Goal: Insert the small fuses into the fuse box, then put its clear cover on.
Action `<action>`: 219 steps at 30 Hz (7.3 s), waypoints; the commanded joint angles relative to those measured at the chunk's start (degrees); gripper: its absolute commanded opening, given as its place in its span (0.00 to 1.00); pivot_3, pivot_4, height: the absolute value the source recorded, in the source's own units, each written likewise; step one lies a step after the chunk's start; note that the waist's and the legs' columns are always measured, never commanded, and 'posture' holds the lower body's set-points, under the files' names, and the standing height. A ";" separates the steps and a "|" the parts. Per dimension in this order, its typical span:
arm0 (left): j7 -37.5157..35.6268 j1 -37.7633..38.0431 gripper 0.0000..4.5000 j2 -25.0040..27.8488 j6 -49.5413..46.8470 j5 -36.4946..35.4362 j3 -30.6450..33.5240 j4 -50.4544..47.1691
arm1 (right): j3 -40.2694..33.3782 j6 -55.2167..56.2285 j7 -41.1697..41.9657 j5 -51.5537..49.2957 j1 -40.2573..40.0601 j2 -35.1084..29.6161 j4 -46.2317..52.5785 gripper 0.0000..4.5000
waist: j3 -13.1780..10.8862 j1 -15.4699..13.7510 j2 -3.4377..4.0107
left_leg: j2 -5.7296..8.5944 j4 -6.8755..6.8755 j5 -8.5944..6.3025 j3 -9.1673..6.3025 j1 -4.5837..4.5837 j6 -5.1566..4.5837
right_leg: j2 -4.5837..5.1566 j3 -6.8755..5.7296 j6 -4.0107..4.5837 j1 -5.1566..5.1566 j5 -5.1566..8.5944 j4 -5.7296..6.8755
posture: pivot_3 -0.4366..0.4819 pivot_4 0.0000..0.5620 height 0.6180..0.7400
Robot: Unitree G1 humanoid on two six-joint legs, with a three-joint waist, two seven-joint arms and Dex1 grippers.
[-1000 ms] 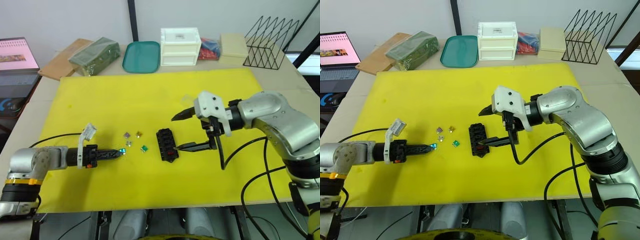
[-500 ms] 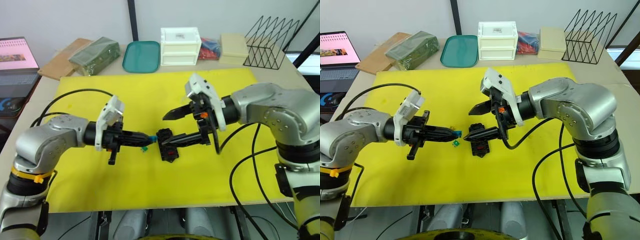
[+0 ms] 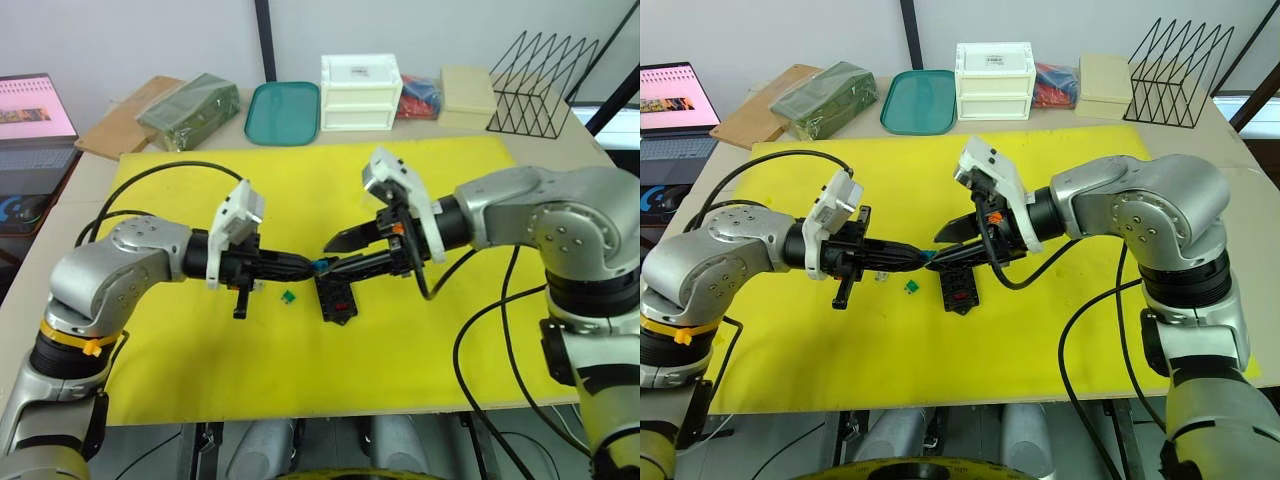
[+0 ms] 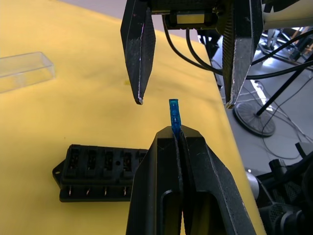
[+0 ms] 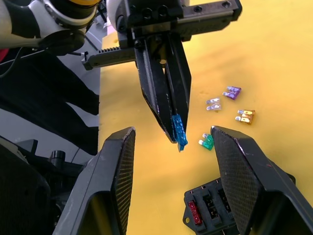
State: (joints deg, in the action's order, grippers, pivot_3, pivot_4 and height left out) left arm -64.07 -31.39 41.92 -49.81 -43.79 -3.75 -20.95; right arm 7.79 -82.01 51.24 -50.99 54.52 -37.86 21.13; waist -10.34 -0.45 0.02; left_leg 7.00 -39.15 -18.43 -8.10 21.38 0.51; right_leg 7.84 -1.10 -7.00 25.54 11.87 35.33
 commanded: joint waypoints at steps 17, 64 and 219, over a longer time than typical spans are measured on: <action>1.39 -0.34 0.00 -0.34 0.33 -0.75 0.06 -1.97 | -0.81 0.32 -1.92 -2.09 0.76 -0.08 0.86 0.23 | 0.00 0.01 0.00 | 0.00 0.00 0.00 0.00 0.00 0.00 | 0.00 0.00 -0.01 0.00 -0.01 0.00 | 0.48 0.27 1.00; 2.25 4.49 1.00 -2.67 21.22 25.19 -14.58 5.76 | 17.09 47.49 22.06 30.01 -11.45 -7.52 -7.26 0.00 | 0.00 -0.14 -0.02 | -0.01 0.00 0.00 0.06 0.00 0.00 | -0.05 0.05 -0.08 0.00 -0.06 -0.08 | 0.48 0.27 1.00; 3.70 4.87 1.00 -6.96 23.72 30.49 -14.59 5.77 | 34.60 29.77 22.57 51.13 0.96 -6.10 0.85 0.00 | 0.03 -0.15 -0.03 | -0.01 -0.03 0.02 0.05 -0.04 0.03 | -0.07 0.07 -0.06 -0.02 -0.08 -0.02 | 0.48 0.27 1.00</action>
State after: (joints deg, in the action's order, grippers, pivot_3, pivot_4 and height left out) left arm -60.73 -26.66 35.28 -26.69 -13.10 -19.06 -13.32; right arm 40.34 -52.82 75.06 -2.23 55.87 -43.59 22.28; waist -10.31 -0.60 -0.01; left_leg 6.99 -39.17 -18.41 -8.05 21.33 0.54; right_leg 7.76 -1.03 -7.06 25.52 11.79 35.31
